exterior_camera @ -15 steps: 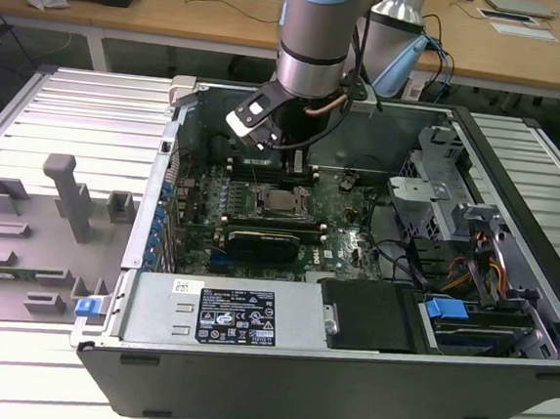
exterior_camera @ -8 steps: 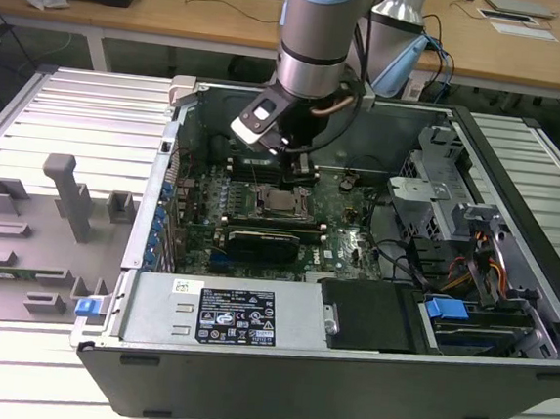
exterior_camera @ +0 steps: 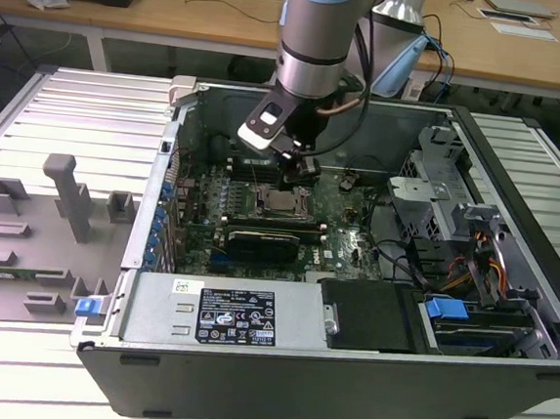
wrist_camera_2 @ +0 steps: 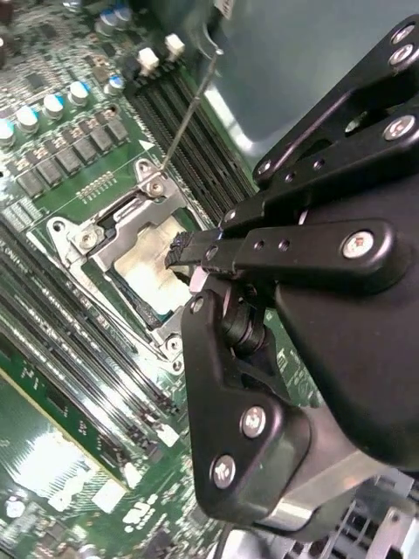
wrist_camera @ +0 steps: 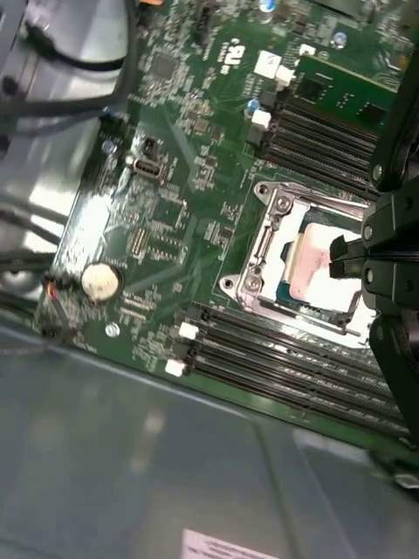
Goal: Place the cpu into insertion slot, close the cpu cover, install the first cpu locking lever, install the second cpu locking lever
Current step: 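Close the cpu cover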
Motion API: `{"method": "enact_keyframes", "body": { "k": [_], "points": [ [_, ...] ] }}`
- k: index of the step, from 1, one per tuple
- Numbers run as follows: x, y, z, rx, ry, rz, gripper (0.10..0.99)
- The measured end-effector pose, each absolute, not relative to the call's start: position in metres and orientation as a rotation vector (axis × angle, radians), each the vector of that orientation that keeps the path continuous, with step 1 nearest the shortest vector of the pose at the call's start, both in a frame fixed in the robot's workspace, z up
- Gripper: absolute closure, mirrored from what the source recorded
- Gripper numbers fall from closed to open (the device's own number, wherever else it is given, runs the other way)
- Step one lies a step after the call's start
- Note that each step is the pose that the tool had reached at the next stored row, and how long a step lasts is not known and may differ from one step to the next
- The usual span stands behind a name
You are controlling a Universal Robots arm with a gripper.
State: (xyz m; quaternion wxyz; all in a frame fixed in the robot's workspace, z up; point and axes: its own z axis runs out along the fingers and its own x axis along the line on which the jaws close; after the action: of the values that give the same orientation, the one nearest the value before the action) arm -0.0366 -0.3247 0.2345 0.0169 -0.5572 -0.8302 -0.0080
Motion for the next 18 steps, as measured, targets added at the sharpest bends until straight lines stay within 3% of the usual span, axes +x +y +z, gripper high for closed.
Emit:
{"method": "enact_keyframes", "body": {
  "k": [18],
  "points": [
    [-0.0366, -0.3247, 0.2324, -1.064, -2.927, 0.012, 0.980]
  ]
}}
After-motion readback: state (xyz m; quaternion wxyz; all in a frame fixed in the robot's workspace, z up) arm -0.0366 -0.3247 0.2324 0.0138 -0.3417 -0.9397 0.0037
